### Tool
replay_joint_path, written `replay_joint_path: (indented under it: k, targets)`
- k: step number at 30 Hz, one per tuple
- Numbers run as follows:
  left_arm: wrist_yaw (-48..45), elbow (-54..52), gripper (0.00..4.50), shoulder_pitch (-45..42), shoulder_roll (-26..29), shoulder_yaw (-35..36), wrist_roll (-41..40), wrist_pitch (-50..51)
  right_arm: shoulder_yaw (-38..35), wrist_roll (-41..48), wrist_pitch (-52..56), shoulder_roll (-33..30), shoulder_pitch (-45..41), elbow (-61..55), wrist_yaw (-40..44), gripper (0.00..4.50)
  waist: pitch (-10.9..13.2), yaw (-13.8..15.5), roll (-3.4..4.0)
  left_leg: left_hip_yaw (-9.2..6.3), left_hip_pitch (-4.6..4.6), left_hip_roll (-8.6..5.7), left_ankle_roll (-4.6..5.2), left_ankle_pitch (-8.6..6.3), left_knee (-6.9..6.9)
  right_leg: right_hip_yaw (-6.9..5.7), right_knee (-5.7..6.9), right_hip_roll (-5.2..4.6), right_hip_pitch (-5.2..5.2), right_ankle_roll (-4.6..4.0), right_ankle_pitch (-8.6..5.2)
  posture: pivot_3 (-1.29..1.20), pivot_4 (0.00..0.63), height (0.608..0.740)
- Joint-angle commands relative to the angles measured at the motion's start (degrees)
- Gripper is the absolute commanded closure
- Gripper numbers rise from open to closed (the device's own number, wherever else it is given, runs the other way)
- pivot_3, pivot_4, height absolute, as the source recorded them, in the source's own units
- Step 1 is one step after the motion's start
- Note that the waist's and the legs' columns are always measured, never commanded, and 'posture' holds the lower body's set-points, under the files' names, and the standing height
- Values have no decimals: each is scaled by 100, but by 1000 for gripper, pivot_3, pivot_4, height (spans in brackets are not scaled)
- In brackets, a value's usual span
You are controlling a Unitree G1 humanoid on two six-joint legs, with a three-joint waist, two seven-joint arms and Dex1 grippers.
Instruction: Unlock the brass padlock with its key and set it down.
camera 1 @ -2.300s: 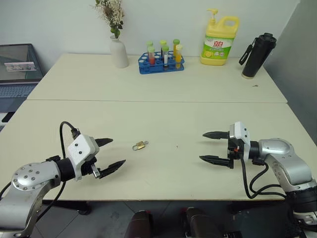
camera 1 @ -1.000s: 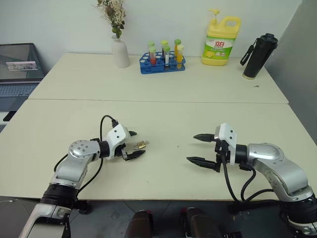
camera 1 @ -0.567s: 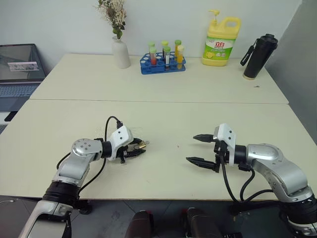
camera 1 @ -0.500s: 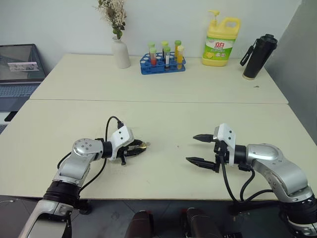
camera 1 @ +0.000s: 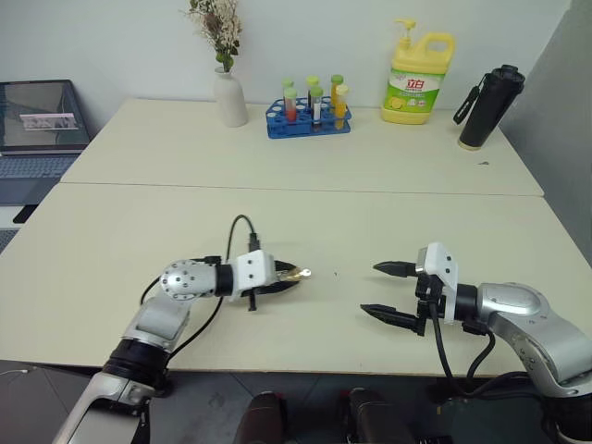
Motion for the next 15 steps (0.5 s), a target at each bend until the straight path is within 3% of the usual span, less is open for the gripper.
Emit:
replay_joint_path:
  k: [1, 7, 10, 15]
  targets:
    - [-9, -365, 3537, -278, -104, -75, 47, -568, -311, 89, -80, -32, 120, -177, -119, 0, 0, 4, 0, -1, 0, 1, 0, 0, -1, 0, 0, 2, 0, 1, 0, 0, 150, 740]
    - [533, 281, 3537, -878, -225, -226, 906, -2533, -593, 663, 446, -88, 309, -499, -165, 0, 0, 9, 1, 0, 3, 3, 0, 0, -2, 2, 1, 11, 0, 3, -2, 0, 150, 740]
    - [1331, 793, 3537, -1169, -250, -101, 1699, -3814, -613, 1083, 829, 108, 4, -609, -406, 0, 0, 6, 0, 0, 2, 2, 0, 0, -1, 4, 1, 10, 1, 4, -1, 0, 150, 740]
    - [2295, 1202, 3537, -1312, -256, -31, 2372, -4850, -561, 1571, 1371, 424, -447, -544, -813, 0, 0, 3, 0, -1, 2, 4, 0, 0, -2, 2, 0, 10, 1, 0, 4, 0, 150, 740]
